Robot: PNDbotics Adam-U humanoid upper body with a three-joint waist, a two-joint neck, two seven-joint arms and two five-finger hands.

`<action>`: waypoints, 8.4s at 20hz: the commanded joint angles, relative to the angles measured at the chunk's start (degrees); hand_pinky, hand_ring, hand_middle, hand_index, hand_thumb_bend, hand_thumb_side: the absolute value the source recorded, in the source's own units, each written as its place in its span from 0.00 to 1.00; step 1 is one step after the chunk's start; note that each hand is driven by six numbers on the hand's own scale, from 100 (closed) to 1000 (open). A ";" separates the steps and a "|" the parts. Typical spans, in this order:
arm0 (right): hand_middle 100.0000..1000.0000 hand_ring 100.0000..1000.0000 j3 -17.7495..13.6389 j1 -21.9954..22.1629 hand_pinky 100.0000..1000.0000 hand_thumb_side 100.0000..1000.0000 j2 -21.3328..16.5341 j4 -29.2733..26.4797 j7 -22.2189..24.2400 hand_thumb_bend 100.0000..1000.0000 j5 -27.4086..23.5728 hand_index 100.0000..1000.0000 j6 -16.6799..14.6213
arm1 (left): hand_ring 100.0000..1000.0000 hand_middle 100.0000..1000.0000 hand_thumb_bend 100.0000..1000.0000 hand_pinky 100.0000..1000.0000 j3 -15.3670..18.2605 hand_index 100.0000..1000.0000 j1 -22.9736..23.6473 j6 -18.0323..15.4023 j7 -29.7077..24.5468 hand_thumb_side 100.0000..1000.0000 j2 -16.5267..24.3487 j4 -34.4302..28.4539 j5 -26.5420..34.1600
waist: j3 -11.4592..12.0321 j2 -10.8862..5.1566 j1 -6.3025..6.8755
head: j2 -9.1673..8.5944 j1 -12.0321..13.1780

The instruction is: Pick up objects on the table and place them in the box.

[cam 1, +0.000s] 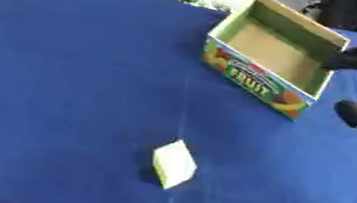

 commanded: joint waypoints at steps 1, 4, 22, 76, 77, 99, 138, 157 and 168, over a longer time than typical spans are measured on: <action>0.77 0.85 0.88 -2.16 0.83 1.00 -0.96 -0.84 1.85 0.26 0.36 0.87 0.64 | 0.66 0.90 0.20 0.80 -0.24 0.70 -0.36 0.00 -0.38 0.78 1.09 -1.05 0.38 | 0.11 -0.98 0.02 | 0.34 -0.32; 0.77 0.85 2.36 -3.95 0.84 0.87 0.06 -0.84 4.45 0.27 -0.12 0.91 1.68 | 0.66 0.90 0.19 0.80 -0.28 0.70 -0.33 0.02 -0.44 0.78 1.03 -1.05 0.46 | 0.27 -0.99 0.00 | 0.42 -0.47; 0.80 0.90 6.65 -11.61 0.88 0.26 5.81 -0.84 20.75 0.00 -1.13 0.97 6.03 | 0.67 0.90 0.19 0.80 -0.50 0.70 0.02 0.18 -0.80 0.78 0.95 -1.05 0.73 | 0.48 -1.57 -0.35 | 1.06 0.17; 0.83 0.91 15.89 -19.44 0.89 0.47 27.16 8.32 35.17 0.22 16.96 0.99 -0.05 | 0.67 0.92 0.16 0.80 -0.77 0.70 0.22 0.78 -1.42 0.80 1.55 -1.05 0.14 | 0.44 1.18 -2.43 | -1.57 -2.93; 0.83 0.91 15.98 -19.50 0.89 0.47 27.40 8.44 35.14 0.22 17.11 0.99 -0.02 | 0.67 0.92 0.16 0.80 -0.74 0.70 0.24 0.78 -1.39 0.79 1.61 -1.05 0.13 | 0.42 1.12 -2.43 | -1.50 -2.97; 0.83 0.92 17.61 -19.41 0.90 0.47 31.18 16.27 36.42 0.28 22.46 0.98 -2.91 | 0.67 0.92 0.15 0.80 -0.99 0.70 -0.05 0.78 -1.84 0.80 1.56 -1.05 0.49 | 0.98 1.38 -2.69 | -1.01 -3.20; 0.44 0.76 15.81 -17.30 0.82 0.47 33.40 15.52 23.95 0.04 26.38 0.58 -3.92 | 0.68 0.93 0.15 0.81 -1.02 0.70 -0.39 1.33 -3.87 0.82 1.05 -1.05 0.37 | 1.43 1.58 -2.85 | -0.48 -3.31; 0.49 0.75 12.41 -20.29 0.83 0.49 28.76 17.07 16.96 0.00 27.33 0.55 -2.25 | 0.69 0.93 0.15 0.81 -1.24 0.70 -0.85 1.32 -4.52 0.82 0.45 -1.05 0.61 | 1.61 1.69 -2.09 | -0.77 -4.61; 0.48 0.75 6.80 -22.99 0.84 0.55 24.20 13.77 14.53 0.00 21.41 0.55 0.03 | 0.69 0.93 0.14 0.81 -1.05 0.70 -0.84 1.29 -4.51 0.82 0.59 -1.05 0.48 | 1.70 2.07 -1.91 | -2.03 -4.78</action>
